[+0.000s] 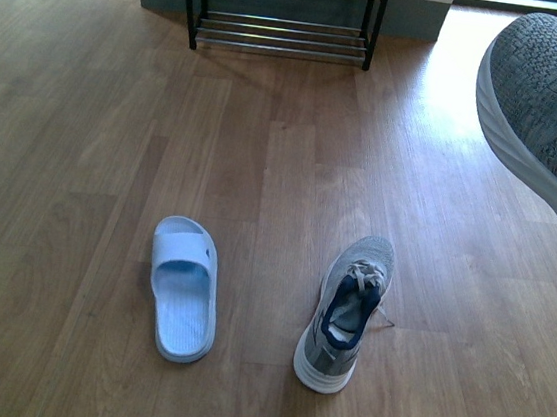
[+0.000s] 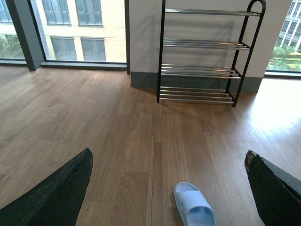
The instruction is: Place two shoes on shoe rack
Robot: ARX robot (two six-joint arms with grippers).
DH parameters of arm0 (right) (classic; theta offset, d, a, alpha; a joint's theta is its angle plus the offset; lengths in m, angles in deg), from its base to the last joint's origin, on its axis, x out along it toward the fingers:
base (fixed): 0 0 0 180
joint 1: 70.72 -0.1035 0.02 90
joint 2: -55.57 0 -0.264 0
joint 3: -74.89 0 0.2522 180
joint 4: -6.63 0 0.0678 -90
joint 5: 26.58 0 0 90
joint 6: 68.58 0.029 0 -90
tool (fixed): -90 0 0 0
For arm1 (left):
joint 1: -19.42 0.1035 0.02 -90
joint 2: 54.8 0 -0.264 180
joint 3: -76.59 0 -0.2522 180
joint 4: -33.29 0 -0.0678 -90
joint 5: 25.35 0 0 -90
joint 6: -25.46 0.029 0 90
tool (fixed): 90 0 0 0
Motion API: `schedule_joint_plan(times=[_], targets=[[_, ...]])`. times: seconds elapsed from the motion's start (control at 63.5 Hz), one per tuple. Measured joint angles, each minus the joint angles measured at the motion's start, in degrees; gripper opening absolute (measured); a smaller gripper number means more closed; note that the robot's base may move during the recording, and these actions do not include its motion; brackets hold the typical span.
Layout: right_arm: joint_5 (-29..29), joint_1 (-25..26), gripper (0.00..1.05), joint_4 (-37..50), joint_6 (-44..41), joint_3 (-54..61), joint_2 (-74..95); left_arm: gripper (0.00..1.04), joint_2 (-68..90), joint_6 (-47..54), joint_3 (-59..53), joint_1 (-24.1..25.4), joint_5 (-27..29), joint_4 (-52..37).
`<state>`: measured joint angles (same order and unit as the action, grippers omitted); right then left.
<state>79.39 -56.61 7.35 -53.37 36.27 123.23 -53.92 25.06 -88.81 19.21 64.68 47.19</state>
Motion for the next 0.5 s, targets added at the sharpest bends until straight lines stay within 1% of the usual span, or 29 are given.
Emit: schedule_joint_plan(times=[0.504], targets=[[0.0,0.0,0.01,0.0,0.0,0.0,0.1,0.95,0.0,0.0,0.0,0.0,0.0,0.0]])
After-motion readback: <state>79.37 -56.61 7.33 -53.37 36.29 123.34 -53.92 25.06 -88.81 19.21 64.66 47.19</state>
